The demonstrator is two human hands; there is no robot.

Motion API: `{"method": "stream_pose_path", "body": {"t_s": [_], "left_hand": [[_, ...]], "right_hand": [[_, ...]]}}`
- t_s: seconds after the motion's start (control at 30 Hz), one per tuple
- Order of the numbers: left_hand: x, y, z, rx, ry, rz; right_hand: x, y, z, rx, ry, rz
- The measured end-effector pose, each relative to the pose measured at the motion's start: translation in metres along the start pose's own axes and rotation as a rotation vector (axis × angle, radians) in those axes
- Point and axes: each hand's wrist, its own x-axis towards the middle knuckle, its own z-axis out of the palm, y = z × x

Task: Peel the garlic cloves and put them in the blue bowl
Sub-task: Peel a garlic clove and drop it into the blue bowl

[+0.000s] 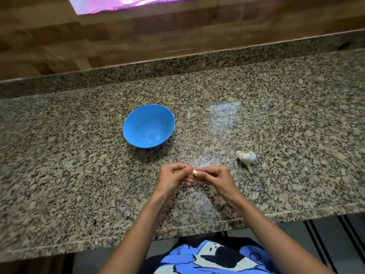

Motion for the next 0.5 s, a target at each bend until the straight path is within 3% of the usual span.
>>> {"method": "stream_pose_path", "body": {"t_s": [0.2,0.33,0.4,0.5], "left_hand": [[0.001,-0.003,-0.002,-0.104,-0.068,-0.085],[-0.001,-0.008,0.006,-0.134,0.008,-0.040],[-0.002,-0.010,0.009,-0.053,0.020,0.043],[0.000,-0.017,0.010,0.329,0.050,0.231]], "right_hand": [[-0.004,0.000,0.000,0.098,0.034,0.067],[-0.001,0.000,0.006,0.090,0.134,0.084],[0.003,0.000,0.009,0.114,0.207,0.099],[0.005,-0.001,0.010,0.093,0.246,0.122]]}}
